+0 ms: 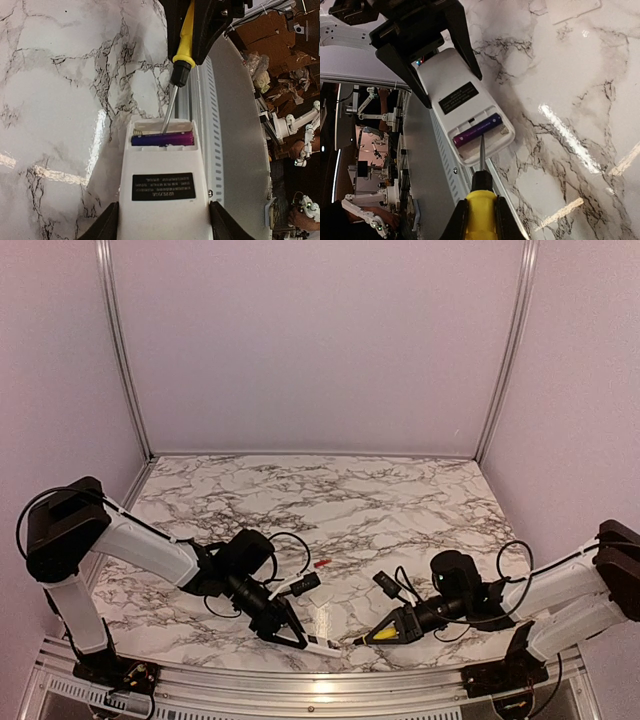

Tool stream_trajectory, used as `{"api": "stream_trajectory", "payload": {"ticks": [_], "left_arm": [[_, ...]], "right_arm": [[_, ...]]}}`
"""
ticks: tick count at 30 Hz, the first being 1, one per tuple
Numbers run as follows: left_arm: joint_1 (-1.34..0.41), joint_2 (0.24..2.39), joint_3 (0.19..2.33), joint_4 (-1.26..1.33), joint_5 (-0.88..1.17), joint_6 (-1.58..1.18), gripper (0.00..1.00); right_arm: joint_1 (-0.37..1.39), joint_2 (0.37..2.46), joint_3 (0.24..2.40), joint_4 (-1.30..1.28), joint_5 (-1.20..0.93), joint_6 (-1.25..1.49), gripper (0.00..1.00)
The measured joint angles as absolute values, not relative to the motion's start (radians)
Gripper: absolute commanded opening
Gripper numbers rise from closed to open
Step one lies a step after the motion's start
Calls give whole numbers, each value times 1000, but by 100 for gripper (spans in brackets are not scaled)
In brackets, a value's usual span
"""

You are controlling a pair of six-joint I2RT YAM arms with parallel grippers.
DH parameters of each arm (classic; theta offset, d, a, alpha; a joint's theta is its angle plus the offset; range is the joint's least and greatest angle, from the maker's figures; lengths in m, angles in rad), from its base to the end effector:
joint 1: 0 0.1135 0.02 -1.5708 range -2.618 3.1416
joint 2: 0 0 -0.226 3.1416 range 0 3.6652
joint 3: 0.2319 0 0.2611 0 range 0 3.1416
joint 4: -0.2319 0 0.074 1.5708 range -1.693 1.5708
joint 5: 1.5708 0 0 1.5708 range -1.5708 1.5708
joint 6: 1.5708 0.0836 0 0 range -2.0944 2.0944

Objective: Unload the batteries from the remote control

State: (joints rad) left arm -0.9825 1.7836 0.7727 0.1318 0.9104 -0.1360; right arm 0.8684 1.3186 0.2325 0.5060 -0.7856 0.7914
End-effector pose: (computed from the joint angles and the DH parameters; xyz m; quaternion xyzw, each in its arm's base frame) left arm 0.1301 -0.3140 0.0545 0.4829 0.7092 -0.5121 0.0386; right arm 0.1141 0.2263 0.0625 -0.2131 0.8052 0.5513 0.0479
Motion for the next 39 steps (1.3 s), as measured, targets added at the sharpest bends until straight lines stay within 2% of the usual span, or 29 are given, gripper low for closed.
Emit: {"api": "stream_trajectory", "payload": {"ticks": [15, 26, 32, 39], "left_arm": [[-945, 1928, 773, 250, 1156, -374, 0], [-944, 1999, 771, 322, 1287, -515, 0], [-945, 1999, 773, 316, 1280, -508, 0], [-953, 1960, 789, 301, 1183, -463, 0]], "right_arm": [[968, 1341, 229, 536, -719, 729, 0], [1087, 1373, 247, 543, -562, 628, 0], [1100, 1329, 257, 473, -527, 600, 0], [1102, 1207, 304, 247, -436, 563, 0]]}}
